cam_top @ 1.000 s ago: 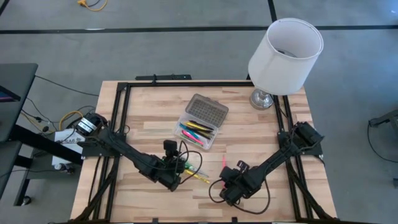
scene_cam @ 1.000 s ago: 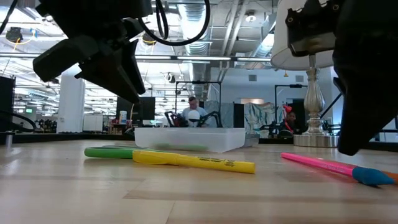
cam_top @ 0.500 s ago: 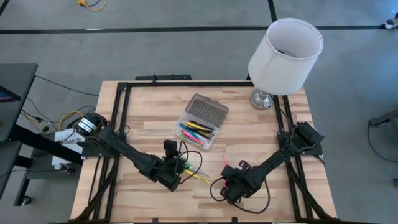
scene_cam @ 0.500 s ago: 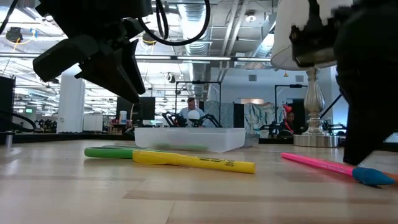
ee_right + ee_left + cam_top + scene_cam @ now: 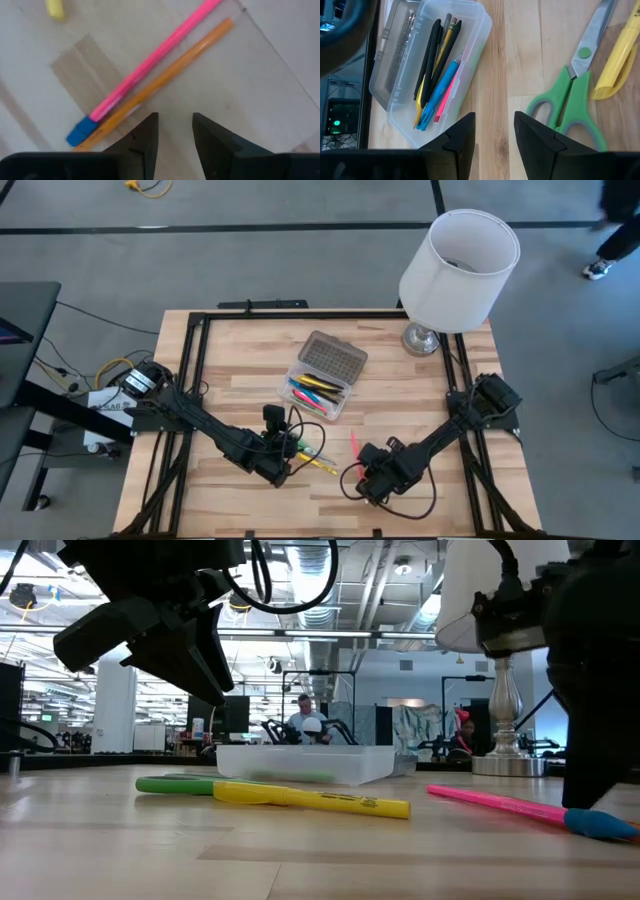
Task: Pick & place school supplies into a supply box
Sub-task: Put the orange supply into the gray supply box
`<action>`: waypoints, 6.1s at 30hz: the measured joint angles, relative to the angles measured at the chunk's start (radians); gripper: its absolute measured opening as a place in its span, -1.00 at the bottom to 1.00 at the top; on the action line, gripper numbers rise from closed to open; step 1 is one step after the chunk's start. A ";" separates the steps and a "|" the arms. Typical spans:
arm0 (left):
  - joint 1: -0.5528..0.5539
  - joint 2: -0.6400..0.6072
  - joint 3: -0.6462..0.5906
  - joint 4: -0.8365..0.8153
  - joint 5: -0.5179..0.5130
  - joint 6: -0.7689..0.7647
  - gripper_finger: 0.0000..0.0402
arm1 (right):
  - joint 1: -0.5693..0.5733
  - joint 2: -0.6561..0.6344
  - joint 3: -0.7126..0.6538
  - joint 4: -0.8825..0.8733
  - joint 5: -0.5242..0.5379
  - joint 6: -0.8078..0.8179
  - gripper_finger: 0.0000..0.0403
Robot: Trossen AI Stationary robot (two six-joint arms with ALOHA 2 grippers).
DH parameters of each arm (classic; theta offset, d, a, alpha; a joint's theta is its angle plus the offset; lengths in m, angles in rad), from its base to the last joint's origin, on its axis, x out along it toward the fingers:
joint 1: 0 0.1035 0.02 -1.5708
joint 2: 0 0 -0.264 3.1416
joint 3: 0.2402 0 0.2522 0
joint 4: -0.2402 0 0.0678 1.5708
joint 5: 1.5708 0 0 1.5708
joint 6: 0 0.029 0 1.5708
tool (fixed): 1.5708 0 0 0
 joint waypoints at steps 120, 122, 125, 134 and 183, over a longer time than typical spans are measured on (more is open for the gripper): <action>0.027 0.000 0.000 0.003 0.004 -0.003 -0.34 | -0.048 -0.009 -0.055 -0.109 -0.248 -0.133 -0.94; 0.027 0.000 0.000 0.003 0.004 -0.002 -0.34 | -0.048 -0.009 -0.055 -0.109 -0.248 -0.133 -0.94; 0.027 0.000 0.000 0.004 0.004 -0.002 -0.34 | -0.048 -0.009 -0.055 -0.109 -0.247 -0.133 -0.94; 0.027 0.000 0.000 0.004 0.003 0.001 -0.34 | -0.048 -0.009 -0.056 -0.109 -0.247 -0.141 -0.94; -0.011 0.000 0.000 -0.217 -0.004 -0.242 -0.34 | -0.397 -0.006 0.218 -0.322 0.144 -0.653 -0.97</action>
